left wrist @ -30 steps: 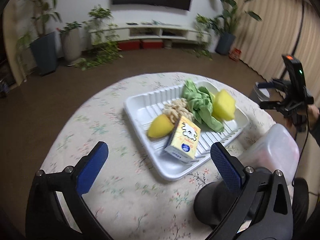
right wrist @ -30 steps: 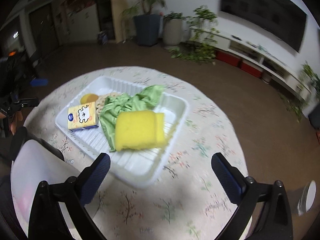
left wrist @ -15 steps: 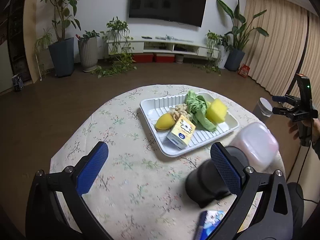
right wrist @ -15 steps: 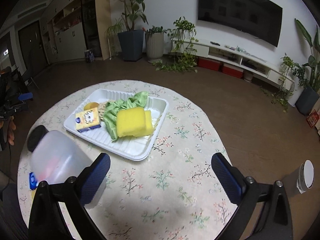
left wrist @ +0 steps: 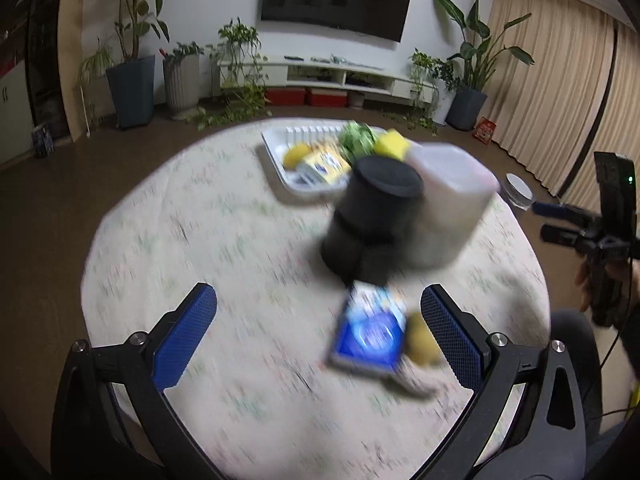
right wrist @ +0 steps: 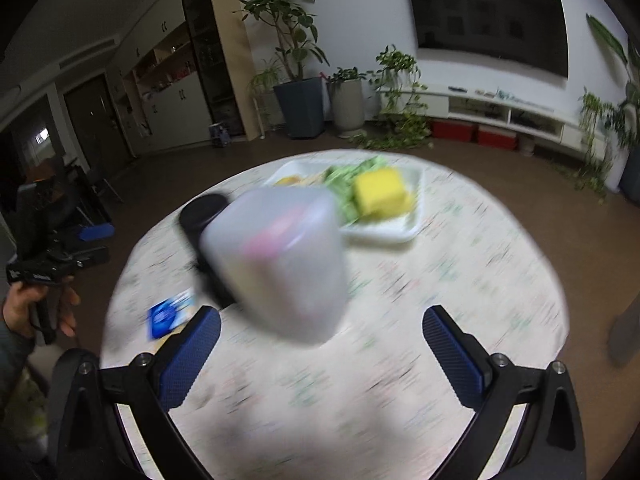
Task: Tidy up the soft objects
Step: 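Withdraw both tools from the tray toward the remaining items, then grasp the blue Vinda tissue pack with the left tool while the right tool grasps the cream knitted puff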
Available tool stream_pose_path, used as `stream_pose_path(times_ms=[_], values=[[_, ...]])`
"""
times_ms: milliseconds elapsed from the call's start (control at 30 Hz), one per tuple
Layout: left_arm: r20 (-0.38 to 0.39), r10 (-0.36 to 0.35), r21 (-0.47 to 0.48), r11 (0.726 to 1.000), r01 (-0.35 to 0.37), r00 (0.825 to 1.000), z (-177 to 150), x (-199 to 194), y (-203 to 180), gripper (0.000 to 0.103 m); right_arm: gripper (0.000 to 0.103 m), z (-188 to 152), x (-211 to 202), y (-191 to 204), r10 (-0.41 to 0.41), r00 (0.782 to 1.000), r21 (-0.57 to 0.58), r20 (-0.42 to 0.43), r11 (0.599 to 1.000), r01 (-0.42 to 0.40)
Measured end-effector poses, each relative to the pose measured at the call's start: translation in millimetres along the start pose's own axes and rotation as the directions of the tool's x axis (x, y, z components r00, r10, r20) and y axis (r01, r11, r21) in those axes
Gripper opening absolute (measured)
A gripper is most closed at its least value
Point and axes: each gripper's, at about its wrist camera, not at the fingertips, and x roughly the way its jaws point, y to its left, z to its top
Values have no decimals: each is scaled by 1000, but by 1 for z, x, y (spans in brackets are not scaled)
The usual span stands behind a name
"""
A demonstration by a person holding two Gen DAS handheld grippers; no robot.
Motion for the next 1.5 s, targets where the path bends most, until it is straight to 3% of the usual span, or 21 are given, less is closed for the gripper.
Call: stream_pose_path(times_ms=[133,467,1067,1400,1500], values=[[-20,-6,25,1000,7,1000,-24,-6,-20,103,103,-27,5,35,12,999,-2,-32,1000,-12],[-74,18,113,994,-9,997,-45,15,-46,103,103,-66,37,92,-65,991,-138,-114,989,49],[-191,38,132,991,-13,981,-34,65,-33,103,90,-62,79,109,-70,981,-187,-183,982,35],[-240,37,213,977,15,970,-27,80,-33,103,89,-60,89,107,-66,975,-194,-210,981,25],[-247,34,216,976,21,968,-23,84,-30,103,83,-56,94,106,-61,973,-193,-223,981,18]])
